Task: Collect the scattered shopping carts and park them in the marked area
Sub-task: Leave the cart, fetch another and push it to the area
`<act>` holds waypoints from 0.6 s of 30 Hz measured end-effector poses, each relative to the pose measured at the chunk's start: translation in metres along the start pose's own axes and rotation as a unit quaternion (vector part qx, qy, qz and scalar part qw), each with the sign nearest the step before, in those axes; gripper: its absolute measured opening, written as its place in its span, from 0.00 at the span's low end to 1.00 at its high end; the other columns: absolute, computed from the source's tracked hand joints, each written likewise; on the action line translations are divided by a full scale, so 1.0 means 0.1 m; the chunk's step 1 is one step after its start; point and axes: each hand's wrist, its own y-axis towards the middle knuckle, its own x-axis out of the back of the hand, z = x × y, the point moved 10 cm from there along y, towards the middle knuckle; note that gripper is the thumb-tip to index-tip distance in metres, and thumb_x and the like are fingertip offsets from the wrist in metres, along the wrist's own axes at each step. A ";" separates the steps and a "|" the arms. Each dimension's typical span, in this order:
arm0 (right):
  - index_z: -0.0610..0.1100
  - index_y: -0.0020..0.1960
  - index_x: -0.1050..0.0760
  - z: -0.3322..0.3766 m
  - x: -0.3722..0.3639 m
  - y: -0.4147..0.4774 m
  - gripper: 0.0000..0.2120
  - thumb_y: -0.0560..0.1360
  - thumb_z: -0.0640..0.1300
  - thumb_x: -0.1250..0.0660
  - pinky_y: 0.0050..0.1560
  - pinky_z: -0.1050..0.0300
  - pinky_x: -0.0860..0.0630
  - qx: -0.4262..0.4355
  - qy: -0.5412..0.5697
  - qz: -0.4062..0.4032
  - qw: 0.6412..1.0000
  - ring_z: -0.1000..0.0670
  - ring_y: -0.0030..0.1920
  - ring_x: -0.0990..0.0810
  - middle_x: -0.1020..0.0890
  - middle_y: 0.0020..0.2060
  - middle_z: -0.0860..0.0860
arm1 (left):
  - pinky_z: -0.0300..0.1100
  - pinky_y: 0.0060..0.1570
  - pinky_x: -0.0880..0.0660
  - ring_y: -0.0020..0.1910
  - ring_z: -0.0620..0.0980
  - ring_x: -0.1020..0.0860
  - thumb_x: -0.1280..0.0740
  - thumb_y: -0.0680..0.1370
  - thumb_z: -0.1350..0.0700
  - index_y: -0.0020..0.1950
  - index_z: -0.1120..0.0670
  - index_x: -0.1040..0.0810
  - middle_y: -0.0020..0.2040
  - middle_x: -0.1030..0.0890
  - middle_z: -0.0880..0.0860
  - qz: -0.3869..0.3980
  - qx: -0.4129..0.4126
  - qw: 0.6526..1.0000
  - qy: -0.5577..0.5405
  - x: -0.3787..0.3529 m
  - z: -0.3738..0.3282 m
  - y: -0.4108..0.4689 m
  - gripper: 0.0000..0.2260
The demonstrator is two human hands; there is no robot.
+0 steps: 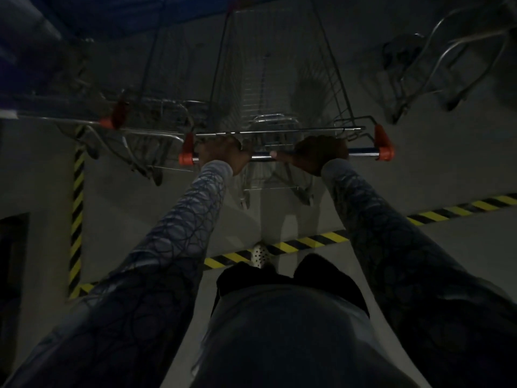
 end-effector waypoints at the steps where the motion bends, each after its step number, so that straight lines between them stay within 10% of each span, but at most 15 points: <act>1: 0.55 0.60 0.19 0.02 0.07 0.08 0.54 0.60 0.87 0.65 0.58 0.45 0.29 -0.002 0.001 -0.004 1.000 0.42 0.57 0.20 0.19 0.59 0.46 | 0.54 0.59 0.30 0.58 0.59 0.21 0.60 0.72 0.33 0.57 0.52 0.19 0.57 0.18 0.55 -0.003 0.003 1.000 -0.005 0.03 0.03 0.12 0.37; 12: 0.55 0.69 0.25 0.11 0.59 1.09 0.51 0.63 0.86 0.57 0.63 0.43 0.32 -0.005 0.014 -0.027 1.000 0.40 0.65 0.24 0.23 0.67 0.46 | 0.53 0.57 0.26 0.54 0.62 0.19 0.50 0.77 0.38 0.51 0.55 0.16 0.52 0.16 0.58 -0.021 0.021 0.999 -0.030 0.35 0.17 1.20 0.28; 18: 0.56 0.55 0.17 -0.07 0.79 1.75 0.50 0.59 0.88 0.58 0.58 0.45 0.27 0.013 0.055 -0.072 0.996 0.42 0.57 0.19 0.16 0.55 0.45 | 0.53 0.58 0.28 0.58 0.64 0.21 0.46 0.80 0.42 0.56 0.58 0.18 0.57 0.18 0.62 -0.023 0.061 0.997 -0.050 0.58 0.04 1.63 0.25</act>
